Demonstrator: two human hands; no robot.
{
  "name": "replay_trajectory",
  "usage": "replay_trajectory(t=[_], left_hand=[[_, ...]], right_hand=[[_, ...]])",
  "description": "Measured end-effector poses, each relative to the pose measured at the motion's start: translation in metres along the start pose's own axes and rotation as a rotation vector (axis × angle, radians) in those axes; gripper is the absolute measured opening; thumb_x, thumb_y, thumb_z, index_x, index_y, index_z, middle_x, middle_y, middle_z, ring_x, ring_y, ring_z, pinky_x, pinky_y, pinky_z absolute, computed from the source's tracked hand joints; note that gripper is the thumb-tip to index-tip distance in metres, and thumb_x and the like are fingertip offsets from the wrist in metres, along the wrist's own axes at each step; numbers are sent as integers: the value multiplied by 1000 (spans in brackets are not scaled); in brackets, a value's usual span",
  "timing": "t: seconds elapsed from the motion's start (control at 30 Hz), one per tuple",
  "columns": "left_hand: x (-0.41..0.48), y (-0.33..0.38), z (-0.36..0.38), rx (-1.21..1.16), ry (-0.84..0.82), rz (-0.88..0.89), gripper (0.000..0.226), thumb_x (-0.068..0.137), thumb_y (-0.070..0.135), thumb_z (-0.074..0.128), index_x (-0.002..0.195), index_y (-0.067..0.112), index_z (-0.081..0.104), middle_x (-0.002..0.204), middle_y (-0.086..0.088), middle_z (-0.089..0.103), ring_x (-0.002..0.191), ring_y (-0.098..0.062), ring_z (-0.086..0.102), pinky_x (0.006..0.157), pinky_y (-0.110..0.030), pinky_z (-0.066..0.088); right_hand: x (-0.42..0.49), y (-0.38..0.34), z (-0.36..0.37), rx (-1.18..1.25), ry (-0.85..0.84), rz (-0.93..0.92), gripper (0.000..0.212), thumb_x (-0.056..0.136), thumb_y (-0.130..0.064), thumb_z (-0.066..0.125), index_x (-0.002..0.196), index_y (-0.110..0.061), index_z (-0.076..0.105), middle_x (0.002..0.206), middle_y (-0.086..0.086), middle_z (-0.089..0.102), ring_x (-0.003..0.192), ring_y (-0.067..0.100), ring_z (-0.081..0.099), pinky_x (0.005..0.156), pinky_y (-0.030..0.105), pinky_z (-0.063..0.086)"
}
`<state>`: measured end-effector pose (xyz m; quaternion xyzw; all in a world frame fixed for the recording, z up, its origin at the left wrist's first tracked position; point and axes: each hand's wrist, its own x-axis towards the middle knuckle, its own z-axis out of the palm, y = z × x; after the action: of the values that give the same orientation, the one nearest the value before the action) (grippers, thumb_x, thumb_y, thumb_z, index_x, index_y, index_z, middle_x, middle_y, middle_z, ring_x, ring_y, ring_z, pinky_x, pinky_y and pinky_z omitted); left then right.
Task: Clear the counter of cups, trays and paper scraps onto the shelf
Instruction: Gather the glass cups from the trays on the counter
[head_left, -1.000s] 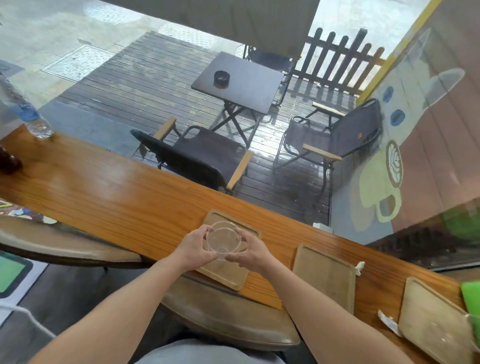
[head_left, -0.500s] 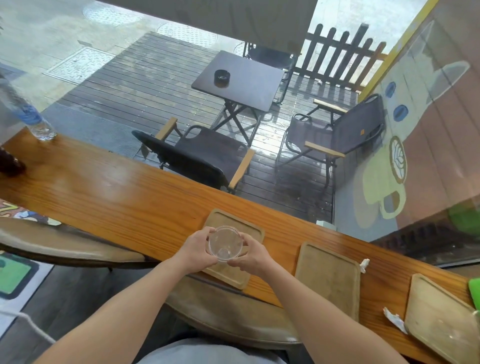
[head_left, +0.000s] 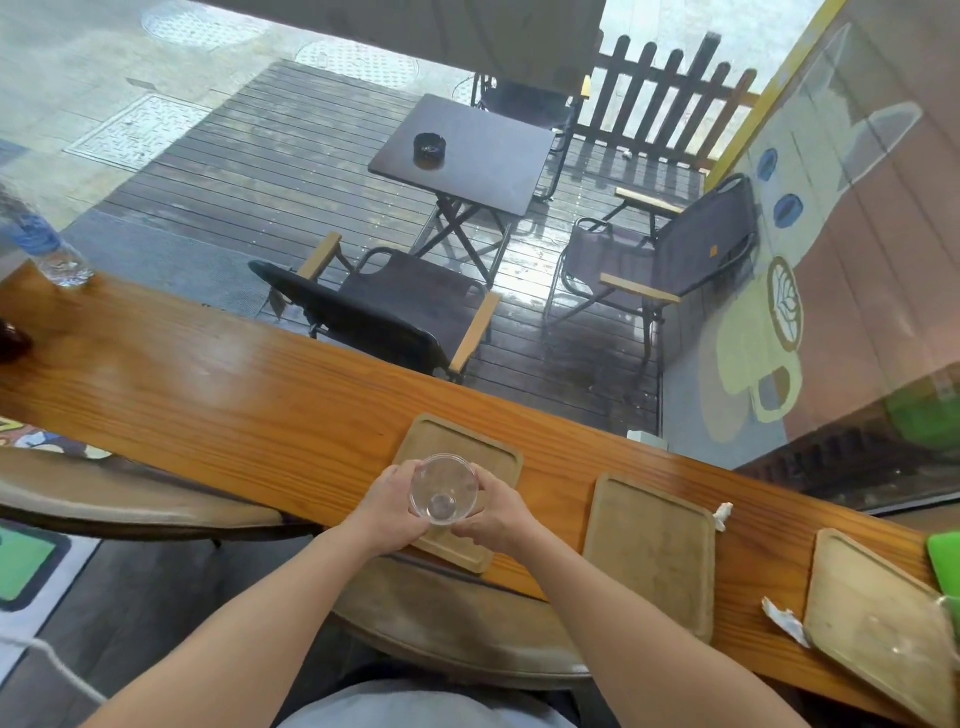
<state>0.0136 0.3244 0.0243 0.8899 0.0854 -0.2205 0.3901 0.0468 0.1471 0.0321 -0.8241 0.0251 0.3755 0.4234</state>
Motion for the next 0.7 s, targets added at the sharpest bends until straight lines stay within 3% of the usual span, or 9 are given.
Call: replay_trajectory(t=[0.1, 0.2, 0.37, 0.47, 0.53, 0.63, 0.7], left_hand=[[-3, 2, -2, 34, -52, -43, 75, 80, 6, 71, 146, 19, 39, 132, -4, 48, 122, -21, 49, 102, -29, 42], [-1, 8, -14, 146, -85, -125, 78, 80, 3, 57, 151, 20, 30, 143, -4, 40, 123, -26, 49, 102, -38, 47], [15, 34, -42, 285, 39, -125, 54, 86, 19, 59, 137, 20, 43, 132, -2, 48, 107, -20, 52, 85, -36, 47], [24, 58, -46, 382, 117, -49, 32, 88, 27, 61, 118, 24, 50, 114, 2, 53, 98, -18, 54, 80, -35, 48], [29, 78, -40, 429, 141, 30, 23, 89, 31, 61, 108, 25, 51, 104, 4, 55, 93, -16, 56, 80, -36, 51], [33, 109, -22, 474, 122, 157, 15, 89, 32, 60, 99, 26, 51, 93, 5, 55, 85, -15, 57, 80, -39, 56], [38, 131, -2, 542, 90, 246, 13, 89, 33, 59, 97, 26, 51, 92, 5, 55, 85, -17, 58, 80, -40, 56]], right_hand=[[0, 2, -2, -61, -14, 38, 103, 74, -3, 79, 158, -20, 21, 150, 5, 41, 125, 31, 55, 101, 45, 51], [1, 5, -11, -136, -22, 65, 99, 79, 0, 73, 158, -22, 17, 147, 4, 43, 121, 26, 56, 95, 39, 55], [5, 9, -39, -175, 54, 63, 65, 86, -11, 71, 145, -18, 44, 120, 0, 57, 102, 19, 61, 81, 32, 58], [4, 10, -59, -231, 170, 26, 25, 87, -21, 67, 112, -20, 61, 106, 1, 62, 91, 18, 61, 79, 35, 58], [-3, 13, -75, -289, 254, 8, 7, 86, -25, 64, 91, -25, 58, 94, -1, 63, 82, 18, 61, 73, 38, 58], [-17, 23, -97, -373, 361, -16, 10, 88, -33, 62, 88, -25, 56, 86, -6, 59, 75, 14, 56, 63, 33, 52], [-31, 35, -112, -407, 410, -7, 14, 91, -36, 61, 96, -24, 58, 89, -5, 60, 78, 14, 57, 67, 33, 53]])
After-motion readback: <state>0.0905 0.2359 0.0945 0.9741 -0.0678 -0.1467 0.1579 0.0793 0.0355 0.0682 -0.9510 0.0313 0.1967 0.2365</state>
